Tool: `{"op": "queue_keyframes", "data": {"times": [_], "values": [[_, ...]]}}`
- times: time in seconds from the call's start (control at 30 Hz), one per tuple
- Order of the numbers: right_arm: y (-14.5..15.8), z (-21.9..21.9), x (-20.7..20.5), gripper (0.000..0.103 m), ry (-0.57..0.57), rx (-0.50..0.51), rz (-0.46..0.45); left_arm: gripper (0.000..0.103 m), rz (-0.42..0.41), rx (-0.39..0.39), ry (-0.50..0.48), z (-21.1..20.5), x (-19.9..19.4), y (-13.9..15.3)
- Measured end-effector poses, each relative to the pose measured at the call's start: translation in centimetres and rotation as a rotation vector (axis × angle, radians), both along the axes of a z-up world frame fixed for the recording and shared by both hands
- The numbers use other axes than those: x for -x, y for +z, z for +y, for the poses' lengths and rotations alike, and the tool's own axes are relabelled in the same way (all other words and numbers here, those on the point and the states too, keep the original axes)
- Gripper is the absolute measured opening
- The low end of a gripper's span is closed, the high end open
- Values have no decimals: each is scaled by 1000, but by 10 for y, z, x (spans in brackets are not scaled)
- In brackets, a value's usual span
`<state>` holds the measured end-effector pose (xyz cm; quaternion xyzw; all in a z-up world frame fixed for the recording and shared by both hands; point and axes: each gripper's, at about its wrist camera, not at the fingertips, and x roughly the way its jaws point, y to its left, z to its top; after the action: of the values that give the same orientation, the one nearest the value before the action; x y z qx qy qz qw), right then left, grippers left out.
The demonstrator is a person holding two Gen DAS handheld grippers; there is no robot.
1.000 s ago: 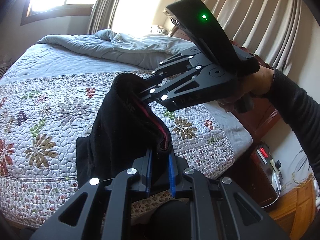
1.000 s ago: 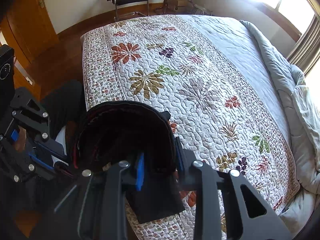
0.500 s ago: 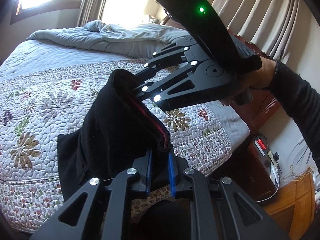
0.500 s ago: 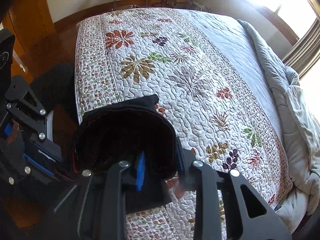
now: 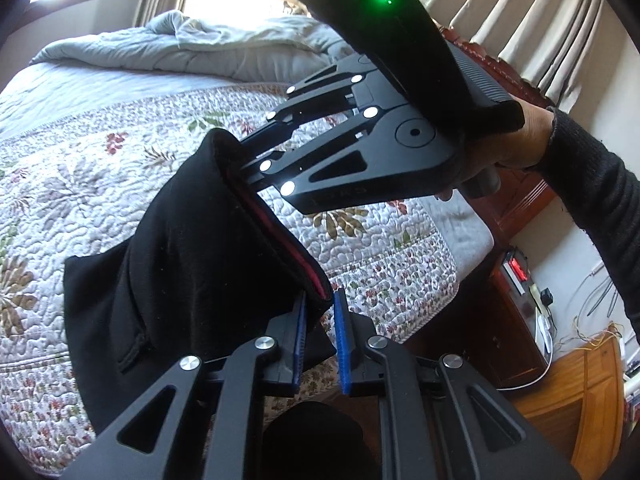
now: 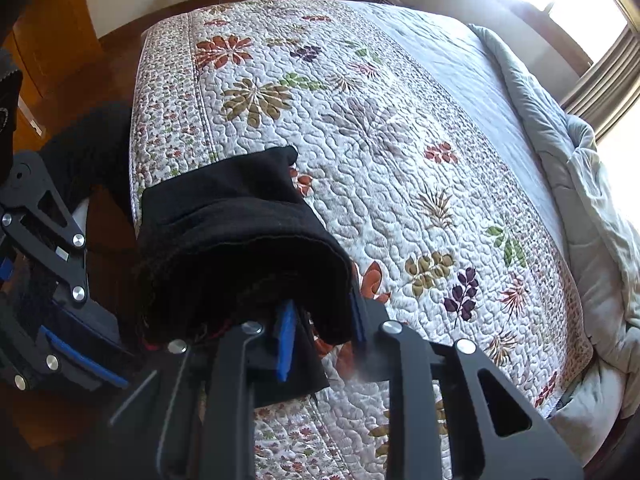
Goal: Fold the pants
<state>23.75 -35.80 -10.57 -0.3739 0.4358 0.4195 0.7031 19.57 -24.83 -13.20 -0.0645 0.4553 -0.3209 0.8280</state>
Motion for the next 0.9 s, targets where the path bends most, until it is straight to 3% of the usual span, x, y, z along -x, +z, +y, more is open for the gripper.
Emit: {"op": "queue_keyframes", "data": {"times": [0.63, 0.9], "values": [[-84, -59, -13, 23, -91, -19, 80, 13, 164, -45, -89, -51, -23, -87], [-105, -76, -11, 24, -166, -38, 78, 13, 190, -77, -92, -52, -24, -102]]}}
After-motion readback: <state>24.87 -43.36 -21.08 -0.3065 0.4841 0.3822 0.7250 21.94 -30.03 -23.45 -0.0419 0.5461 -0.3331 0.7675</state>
